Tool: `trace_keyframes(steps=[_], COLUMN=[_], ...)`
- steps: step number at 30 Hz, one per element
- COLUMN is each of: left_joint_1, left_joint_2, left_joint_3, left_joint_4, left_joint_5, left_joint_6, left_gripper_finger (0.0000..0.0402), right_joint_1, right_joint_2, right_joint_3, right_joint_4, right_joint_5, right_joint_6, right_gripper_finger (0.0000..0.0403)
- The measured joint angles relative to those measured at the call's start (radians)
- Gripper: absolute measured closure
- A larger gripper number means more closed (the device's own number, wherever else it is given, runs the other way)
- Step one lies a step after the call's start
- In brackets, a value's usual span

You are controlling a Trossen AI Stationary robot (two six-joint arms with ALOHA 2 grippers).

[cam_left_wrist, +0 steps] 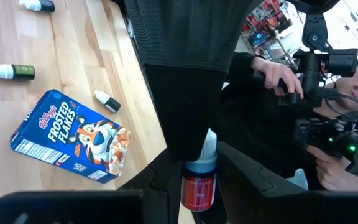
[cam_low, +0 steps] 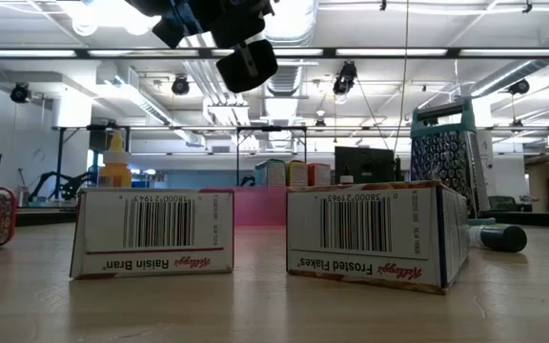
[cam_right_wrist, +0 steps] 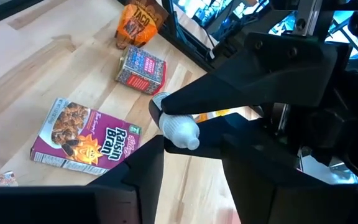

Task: Pick & Place Kitchen Items
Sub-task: Put the red food coloring bottle into the orange bin

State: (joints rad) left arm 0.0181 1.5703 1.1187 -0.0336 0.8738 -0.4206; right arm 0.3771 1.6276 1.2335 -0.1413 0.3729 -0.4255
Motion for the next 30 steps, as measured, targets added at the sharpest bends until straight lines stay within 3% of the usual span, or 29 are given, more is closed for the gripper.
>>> trace_keyframes(steps=[16, 30], left_joint_1=[0.000, 0.000], left_joint_2=[0.000, 0.002], left_joint_3=[-0.001, -0.003], left_joint_4=[0.005, 0.004], left_joint_5=[0.007, -0.003], left_joint_6=[0.020, 0.021], left_gripper_finger=[0.0310, 0.0310], right_joint_1=[0.002, 0.003], right_joint_2=[-0.002, -0.003], right_joint_3=[0.000, 0.000], right_joint_4=[0.011, 0.024], right_joint_5=[-0.014, -0.014], right_joint_6=[0.007, 0.017], right_gripper_finger=[0.0283, 0.0230])
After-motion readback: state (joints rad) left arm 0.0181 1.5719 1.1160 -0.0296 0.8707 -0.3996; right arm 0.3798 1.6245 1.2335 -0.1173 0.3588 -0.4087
